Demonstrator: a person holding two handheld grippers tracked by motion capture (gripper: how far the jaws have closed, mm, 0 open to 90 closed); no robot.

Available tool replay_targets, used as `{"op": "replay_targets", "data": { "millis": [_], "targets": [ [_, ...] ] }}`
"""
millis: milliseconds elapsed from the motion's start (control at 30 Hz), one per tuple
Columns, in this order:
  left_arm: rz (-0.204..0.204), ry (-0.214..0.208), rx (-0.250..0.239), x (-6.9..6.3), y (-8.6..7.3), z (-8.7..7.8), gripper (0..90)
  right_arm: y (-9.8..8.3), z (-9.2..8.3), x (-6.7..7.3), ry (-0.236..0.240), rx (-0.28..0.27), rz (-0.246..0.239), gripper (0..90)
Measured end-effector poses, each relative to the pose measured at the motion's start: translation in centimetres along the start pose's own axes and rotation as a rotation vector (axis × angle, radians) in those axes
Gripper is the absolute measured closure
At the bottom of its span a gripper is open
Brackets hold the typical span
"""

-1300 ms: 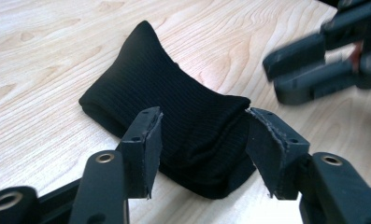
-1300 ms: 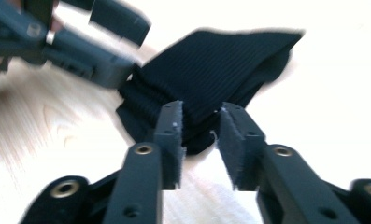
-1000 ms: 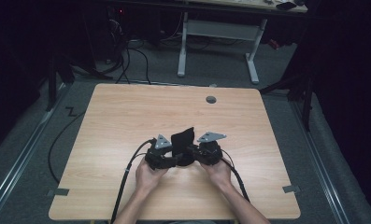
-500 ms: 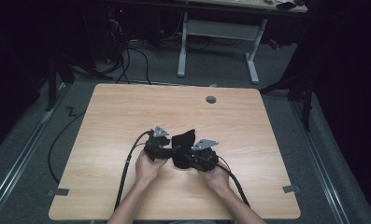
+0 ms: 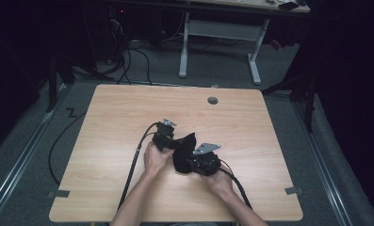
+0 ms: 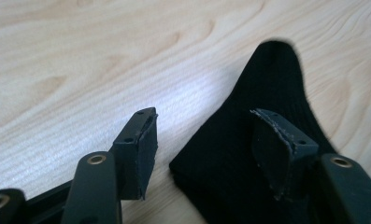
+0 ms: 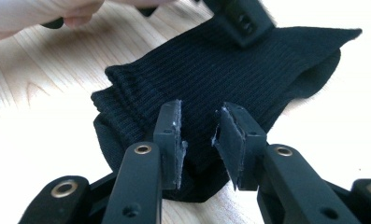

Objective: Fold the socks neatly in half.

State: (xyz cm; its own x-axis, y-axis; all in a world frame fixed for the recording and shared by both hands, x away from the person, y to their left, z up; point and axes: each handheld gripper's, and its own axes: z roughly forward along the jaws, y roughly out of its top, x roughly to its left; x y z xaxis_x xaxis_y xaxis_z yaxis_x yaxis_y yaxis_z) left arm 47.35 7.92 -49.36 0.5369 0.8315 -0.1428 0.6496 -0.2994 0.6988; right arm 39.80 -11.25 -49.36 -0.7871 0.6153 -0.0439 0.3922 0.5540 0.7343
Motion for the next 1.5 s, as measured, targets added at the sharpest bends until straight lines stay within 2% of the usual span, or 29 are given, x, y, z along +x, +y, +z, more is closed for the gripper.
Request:
{"op": "replay_targets", "data": {
  "millis": [67,233,367,500,667,800,933,1100,1300,1500],
  "targets": [
    [0.002,0.003,0.001,0.0,0.0,0.0,42.1,0.0,0.0,0.0,0.001,0.001,-0.001,68.6],
    [0.052,0.034,0.01,-0.5,0.1,0.2,44.2,0.0,0.0,0.0,0.0,0.003,-0.003,67.9],
    [0.067,0.0,0.005,-0.5,0.1,0.2,54.1,0.0,-0.1,0.0,-0.001,0.008,-0.01,67.1],
    [0.066,-0.036,0.015,-0.4,0.1,0.1,63.9,0.1,-0.2,-0.2,0.001,0.014,-0.005,64.5],
    [0.056,-0.071,0.016,-0.1,0.1,0.2,72.0,0.4,-0.9,-0.6,0.019,-0.003,0.038,61.0],
    [0.053,-0.078,0.016,0.0,0.2,0.1,76.3,1.1,-1.2,-0.6,0.017,-0.029,0.062,60.9],
    [0.058,-0.079,0.017,0.1,0.2,0.0,79.3,2.0,-0.7,-0.2,0.033,-0.035,0.091,58.8],
    [0.068,-0.073,0.019,0.2,0.2,-0.3,81.5,1.7,0.5,0.3,0.048,0.006,0.106,55.5],
    [0.075,-0.094,-0.021,0.2,0.3,-1.3,82.7,0.6,0.6,-0.2,0.057,0.006,0.15,52.2],
    [0.095,-0.115,-0.085,-0.3,0.6,-3.1,83.1,0.5,0.8,0.0,0.035,0.0,0.123,52.1]
  ]
}}
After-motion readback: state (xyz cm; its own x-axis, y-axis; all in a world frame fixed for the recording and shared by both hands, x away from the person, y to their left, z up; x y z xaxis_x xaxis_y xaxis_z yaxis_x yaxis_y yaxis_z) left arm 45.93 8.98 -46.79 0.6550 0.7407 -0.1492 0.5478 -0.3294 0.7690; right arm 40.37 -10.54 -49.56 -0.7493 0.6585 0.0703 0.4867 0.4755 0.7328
